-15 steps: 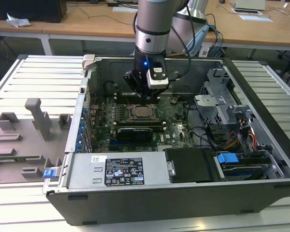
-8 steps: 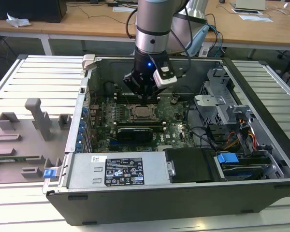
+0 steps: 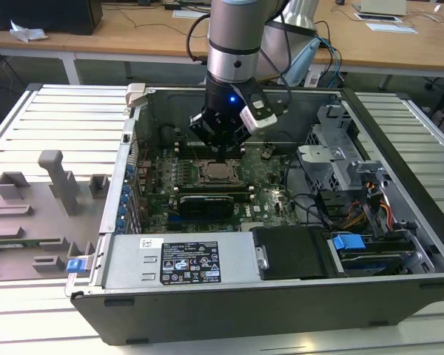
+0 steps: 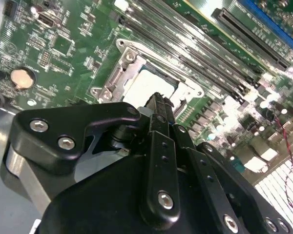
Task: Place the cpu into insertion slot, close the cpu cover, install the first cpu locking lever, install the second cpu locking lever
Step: 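Install the first cpu locking lever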
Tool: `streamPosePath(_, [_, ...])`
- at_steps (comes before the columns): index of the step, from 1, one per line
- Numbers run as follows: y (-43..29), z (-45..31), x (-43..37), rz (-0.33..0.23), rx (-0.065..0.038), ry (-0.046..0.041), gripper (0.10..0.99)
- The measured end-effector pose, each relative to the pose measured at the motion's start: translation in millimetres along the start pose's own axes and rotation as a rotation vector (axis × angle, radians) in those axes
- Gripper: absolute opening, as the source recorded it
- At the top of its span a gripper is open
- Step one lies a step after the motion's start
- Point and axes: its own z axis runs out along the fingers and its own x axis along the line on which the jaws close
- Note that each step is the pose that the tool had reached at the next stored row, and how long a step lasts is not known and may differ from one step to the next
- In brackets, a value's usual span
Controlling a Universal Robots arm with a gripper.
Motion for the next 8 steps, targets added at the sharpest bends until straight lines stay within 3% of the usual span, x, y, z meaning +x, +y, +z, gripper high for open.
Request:
streamPosePath(1, [0.0,0.2,-0.1,0.0,0.0,-0.0065,0.106])
streamPosePath(5, [0.0,0.1,-0.1,0.0,0.003,-0.0071,0.106])
streamPosePath(8, [0.1,-8.9,0.0,0.0,0.005,-0.0071,0.106])
